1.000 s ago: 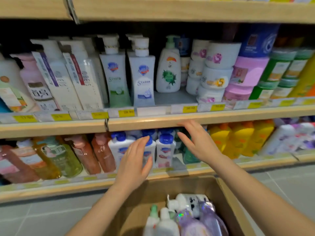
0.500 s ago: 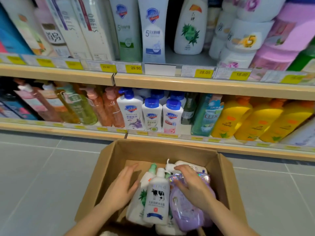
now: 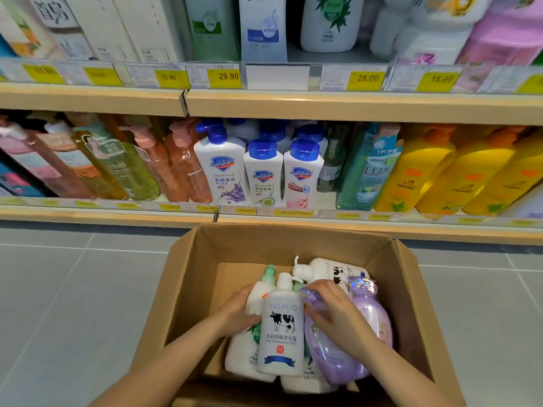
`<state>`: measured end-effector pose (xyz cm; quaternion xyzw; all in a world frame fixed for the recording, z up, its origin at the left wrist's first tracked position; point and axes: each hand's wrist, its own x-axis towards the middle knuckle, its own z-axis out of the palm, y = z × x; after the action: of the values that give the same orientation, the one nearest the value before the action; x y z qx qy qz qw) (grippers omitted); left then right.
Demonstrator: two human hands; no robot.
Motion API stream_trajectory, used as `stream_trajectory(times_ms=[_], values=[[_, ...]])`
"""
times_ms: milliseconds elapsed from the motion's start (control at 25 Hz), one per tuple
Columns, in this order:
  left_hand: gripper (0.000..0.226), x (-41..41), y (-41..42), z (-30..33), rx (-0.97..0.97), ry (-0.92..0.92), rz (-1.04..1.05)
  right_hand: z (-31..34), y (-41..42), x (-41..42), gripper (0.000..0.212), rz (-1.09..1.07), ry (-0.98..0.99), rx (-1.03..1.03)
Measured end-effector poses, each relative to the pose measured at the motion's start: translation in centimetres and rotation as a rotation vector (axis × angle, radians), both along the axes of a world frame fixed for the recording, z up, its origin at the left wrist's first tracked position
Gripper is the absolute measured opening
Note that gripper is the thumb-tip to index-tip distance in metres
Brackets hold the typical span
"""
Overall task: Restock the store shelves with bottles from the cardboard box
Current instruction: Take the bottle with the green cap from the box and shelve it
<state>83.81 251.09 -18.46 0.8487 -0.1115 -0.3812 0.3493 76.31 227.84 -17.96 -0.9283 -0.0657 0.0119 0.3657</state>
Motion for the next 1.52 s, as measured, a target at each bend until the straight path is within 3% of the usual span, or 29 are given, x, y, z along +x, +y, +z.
stream_trajectory(times_ms=[200, 360, 520, 800, 920, 1040, 1240, 1400, 1520], values=[[0.087, 1.2, 0.5, -1.8, 0.025, 0.257, 0.168, -0.9, 0.2, -0.4, 0.045, -0.017, -0.037, -0.054], [0.080, -0.3, 0.9, -1.7, -0.061, 0.194, 0.365, -0.4, 0.3, 0.0, 0.045, -0.050, -0.010, -0.071], [0.080, 0.7, 2.5, 1.2, -0.045, -0.023, 0.438, 0.9, 1.5, 1.5, 0.049, -0.079, 0.073, -0.088], [0.081, 1.9, 4.4, 7.3, -0.194, -0.154, 0.275, 7.4, 4.1, 5.7, 0.061, 0.000, 0.243, 0.129], [0.079, 2.3, 3.5, 10.4, -0.362, -0.184, 0.266, 11.0, 5.1, 7.1, 0.068, -0.017, 0.412, 0.474], [0.077, 3.0, 1.8, 13.8, -0.522, -0.178, 0.261, 13.5, 4.8, 7.1, 0.047, -0.022, 0.429, 0.701], [0.083, 4.3, -0.9, 18.0, -0.659, -0.163, 0.263, 15.1, 3.0, 5.6, 0.045, -0.090, 0.333, 0.762], [0.078, 4.7, -3.4, 19.4, -0.691, -0.142, 0.217, 16.5, 1.2, 5.2, 0.027, -0.202, 0.251, 0.767], [0.080, 4.3, -4.3, 19.4, -0.664, -0.066, 0.196, 17.4, -0.5, 5.3, 0.031, -0.226, 0.249, 0.766]])
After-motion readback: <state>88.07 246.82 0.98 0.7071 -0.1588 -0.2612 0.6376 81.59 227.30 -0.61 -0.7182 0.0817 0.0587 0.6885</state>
